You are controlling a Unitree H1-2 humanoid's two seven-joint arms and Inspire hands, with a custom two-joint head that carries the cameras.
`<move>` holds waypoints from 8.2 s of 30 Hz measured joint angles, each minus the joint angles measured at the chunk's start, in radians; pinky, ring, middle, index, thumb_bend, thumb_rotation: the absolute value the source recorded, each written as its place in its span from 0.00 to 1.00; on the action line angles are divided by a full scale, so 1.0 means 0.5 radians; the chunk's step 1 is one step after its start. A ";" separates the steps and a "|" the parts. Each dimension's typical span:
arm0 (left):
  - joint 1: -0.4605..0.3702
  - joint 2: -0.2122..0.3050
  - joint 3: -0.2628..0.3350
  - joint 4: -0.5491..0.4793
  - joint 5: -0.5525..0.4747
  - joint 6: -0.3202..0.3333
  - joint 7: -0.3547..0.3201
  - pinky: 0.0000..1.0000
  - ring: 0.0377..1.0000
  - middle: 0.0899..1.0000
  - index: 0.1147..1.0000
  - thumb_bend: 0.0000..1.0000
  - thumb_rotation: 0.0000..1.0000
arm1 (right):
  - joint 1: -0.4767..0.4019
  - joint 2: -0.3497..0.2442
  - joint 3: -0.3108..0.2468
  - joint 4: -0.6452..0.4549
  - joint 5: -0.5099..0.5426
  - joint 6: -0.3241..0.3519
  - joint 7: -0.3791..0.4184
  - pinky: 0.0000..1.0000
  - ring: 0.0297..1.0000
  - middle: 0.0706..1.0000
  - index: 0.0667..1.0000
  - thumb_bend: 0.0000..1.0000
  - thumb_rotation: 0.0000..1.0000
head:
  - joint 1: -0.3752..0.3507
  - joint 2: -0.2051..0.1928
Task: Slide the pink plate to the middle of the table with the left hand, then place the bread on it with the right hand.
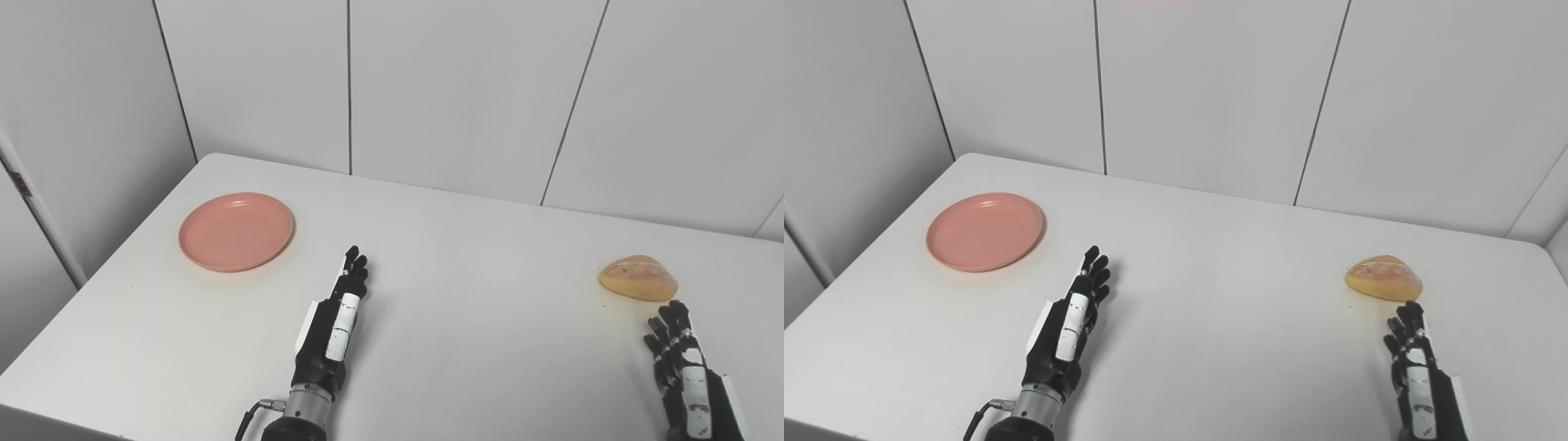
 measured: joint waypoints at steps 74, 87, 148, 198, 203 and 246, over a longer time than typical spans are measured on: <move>-1.281 1.208 0.800 2.038 -0.364 -0.466 -0.357 0.92 0.93 0.91 0.96 0.99 0.93 | 0.061 -0.025 -0.005 -0.062 0.081 0.070 0.005 0.97 0.96 0.98 1.00 0.68 0.93 | 0.147 0.037; -1.182 1.195 0.793 2.182 -0.334 -0.528 -0.323 0.90 0.91 0.89 0.94 0.97 0.90 | 0.119 -0.067 -0.020 -0.108 0.094 0.124 0.006 0.96 0.96 0.98 0.99 0.71 0.92 | 0.135 0.086; -1.216 0.922 0.462 2.331 -0.331 -0.726 -0.417 0.86 0.88 0.87 0.94 1.00 0.88 | 0.139 -0.049 -0.023 -0.132 0.053 0.151 0.002 0.88 0.90 0.94 0.96 0.74 0.89 | 0.021 0.123; -1.293 0.532 0.187 2.196 -0.245 -0.637 -0.469 0.87 0.90 0.89 0.96 1.00 0.90 | 0.128 0.076 0.076 -0.160 -0.137 0.151 -0.037 0.82 0.87 0.91 0.92 0.78 0.86 | -0.365 0.187; -1.320 0.508 0.179 2.238 -0.233 -0.650 -0.458 0.88 0.90 0.88 0.97 0.98 0.91 | 0.120 0.105 0.108 -0.160 -0.159 0.152 -0.048 0.82 0.87 0.91 0.92 0.77 0.85 | -0.442 0.187; -1.273 0.187 0.003 2.041 -0.154 -0.509 -0.462 0.92 0.92 0.89 0.98 0.81 0.94 | 0.075 0.240 0.246 -0.146 -0.372 0.158 -0.138 0.79 0.86 0.89 0.93 0.75 0.88 | -0.798 0.261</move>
